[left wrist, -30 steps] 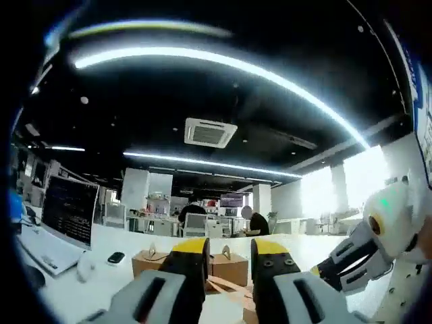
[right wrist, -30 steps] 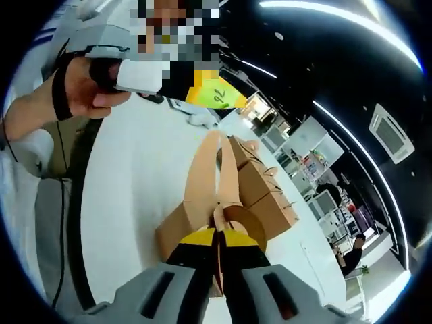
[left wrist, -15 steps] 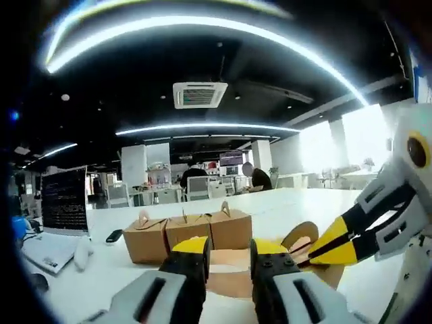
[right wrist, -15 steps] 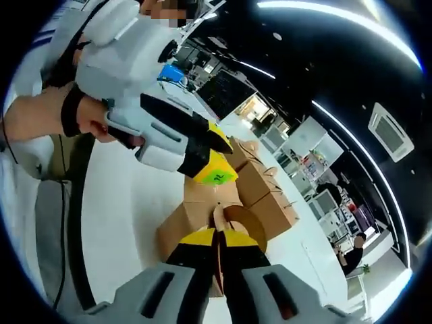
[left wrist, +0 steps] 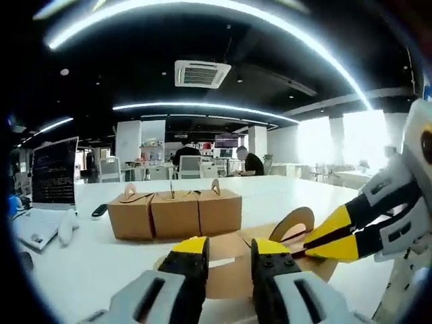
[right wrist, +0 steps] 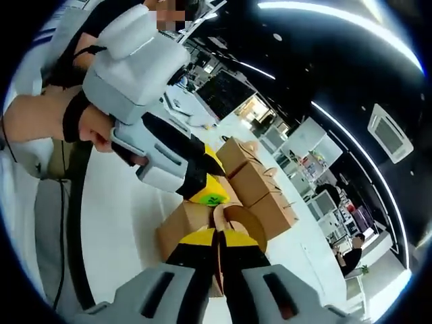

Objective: Pick up one paper box from the group, open the paper box, and remove the item inside

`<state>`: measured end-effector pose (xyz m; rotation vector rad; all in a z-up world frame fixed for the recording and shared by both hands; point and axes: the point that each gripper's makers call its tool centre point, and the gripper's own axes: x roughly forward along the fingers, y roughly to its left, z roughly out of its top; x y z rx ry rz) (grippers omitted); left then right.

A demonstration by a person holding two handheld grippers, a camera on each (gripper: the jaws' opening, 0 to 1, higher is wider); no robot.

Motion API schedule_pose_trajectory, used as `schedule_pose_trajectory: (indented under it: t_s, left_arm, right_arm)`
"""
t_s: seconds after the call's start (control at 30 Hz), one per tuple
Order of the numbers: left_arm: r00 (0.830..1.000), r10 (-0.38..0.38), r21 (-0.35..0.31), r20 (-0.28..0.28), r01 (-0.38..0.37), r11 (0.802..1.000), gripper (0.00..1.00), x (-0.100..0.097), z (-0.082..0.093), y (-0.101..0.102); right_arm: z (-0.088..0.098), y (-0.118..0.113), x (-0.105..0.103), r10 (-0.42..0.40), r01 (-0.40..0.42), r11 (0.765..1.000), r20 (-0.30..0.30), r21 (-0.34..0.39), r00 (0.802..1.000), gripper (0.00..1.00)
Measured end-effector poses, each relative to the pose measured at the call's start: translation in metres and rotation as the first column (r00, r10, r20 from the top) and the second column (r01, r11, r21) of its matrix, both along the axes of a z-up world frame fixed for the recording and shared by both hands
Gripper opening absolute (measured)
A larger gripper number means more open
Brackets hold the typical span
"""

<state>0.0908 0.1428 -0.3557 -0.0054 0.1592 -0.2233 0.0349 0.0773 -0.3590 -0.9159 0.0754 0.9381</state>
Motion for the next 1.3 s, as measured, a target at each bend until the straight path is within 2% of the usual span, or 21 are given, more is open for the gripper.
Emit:
schedule_pose_trajectory:
  t_s: [0.07,0.17,0.27,0.53,0.7,0.87,1.17,1.3]
  left_arm:
    - [0.999,-0.015,-0.006,-0.038,0.015,1.0,0.21,-0.007,-0.003,-0.005]
    - [0.996,-0.035,0.019,-0.087,0.036,0.999,0.18,-0.011,-0.004,-0.01]
    - [0.992,-0.051,0.049,-0.111,0.056,0.997,0.18,-0.018,-0.005,-0.013]
    - [0.992,-0.062,0.055,-0.112,0.068,0.996,0.18,-0.028,-0.009,-0.015]
    - [0.992,-0.067,0.028,-0.103,0.07,0.997,0.19,-0.031,-0.01,-0.017]
    - [0.992,-0.068,0.029,-0.104,0.072,0.997,0.19,-0.029,-0.01,-0.017]
    - [0.992,-0.073,0.015,-0.104,0.075,0.997,0.19,-0.03,-0.011,-0.019]
    - [0.991,-0.082,0.013,-0.107,0.084,0.996,0.19,-0.029,-0.011,-0.022]
  right_arm:
    - [0.0,0.0,0.0,0.001,-0.001,1.0,0.001,0.002,1.0,0.04]
    - [0.0,0.0,0.001,0.0,0.0,1.0,0.008,0.0,1.0,0.04]
    - [0.001,-0.001,0.001,0.001,-0.001,1.0,0.006,0.016,1.0,0.04]
    - [0.004,-0.002,0.001,-0.005,0.005,0.998,-0.005,0.07,1.0,0.04]
    - [0.006,-0.004,0.003,-0.01,0.013,0.99,-0.027,0.138,1.0,0.03]
    - [0.007,-0.005,0.005,-0.011,0.021,0.979,-0.054,0.202,0.998,0.03]
    - [0.01,-0.007,0.009,-0.008,0.041,0.953,-0.109,0.299,0.994,0.03]
    - [0.013,-0.011,0.012,-0.023,0.076,0.93,-0.151,0.36,0.988,0.02]
